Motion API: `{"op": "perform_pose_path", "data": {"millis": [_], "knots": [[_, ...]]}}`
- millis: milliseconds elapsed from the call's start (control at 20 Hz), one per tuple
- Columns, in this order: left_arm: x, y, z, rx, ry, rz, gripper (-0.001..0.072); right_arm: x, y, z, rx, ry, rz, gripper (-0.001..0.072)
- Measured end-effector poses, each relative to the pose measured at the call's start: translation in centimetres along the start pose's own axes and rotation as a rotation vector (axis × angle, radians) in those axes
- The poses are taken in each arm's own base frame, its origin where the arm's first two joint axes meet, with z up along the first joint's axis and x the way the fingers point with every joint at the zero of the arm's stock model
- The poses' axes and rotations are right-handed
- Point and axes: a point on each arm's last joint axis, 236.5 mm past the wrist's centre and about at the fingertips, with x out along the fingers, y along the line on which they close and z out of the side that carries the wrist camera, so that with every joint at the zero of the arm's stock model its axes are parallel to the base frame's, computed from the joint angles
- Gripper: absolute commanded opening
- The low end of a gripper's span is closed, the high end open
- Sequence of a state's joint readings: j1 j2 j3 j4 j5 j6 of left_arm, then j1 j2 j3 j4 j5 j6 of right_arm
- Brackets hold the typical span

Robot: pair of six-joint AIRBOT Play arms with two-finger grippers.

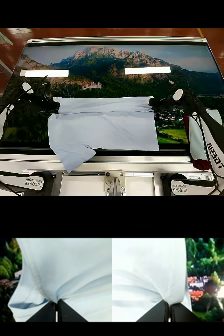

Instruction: Fold the shirts.

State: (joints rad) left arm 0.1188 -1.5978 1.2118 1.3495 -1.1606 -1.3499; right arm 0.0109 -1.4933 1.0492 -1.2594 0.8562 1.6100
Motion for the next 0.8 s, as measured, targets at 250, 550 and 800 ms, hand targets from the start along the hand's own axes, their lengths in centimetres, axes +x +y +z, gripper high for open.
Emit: {"op": "perform_pose_path", "data": {"millis": [250, 550, 800], "knots": [[-0.4, 0.4, -1.6, -0.003, 0.091, 0.008, 0.0576, -0.1, 0.7, -1.0, 0.032, 0.05, 0.031, 0.0564], [-4.1, 1.8, -9.6, -0.1, 0.253, -0.091, 0.0577, -6.2, -5.3, -5.2, -0.097, 0.204, -0.126, 0.0564], [-4.0, 1.7, -18.3, -0.297, 0.232, -0.22, 0.0576, -10.2, -10.5, -9.0, 0.007, 0.248, -0.156, 0.0564]]}}
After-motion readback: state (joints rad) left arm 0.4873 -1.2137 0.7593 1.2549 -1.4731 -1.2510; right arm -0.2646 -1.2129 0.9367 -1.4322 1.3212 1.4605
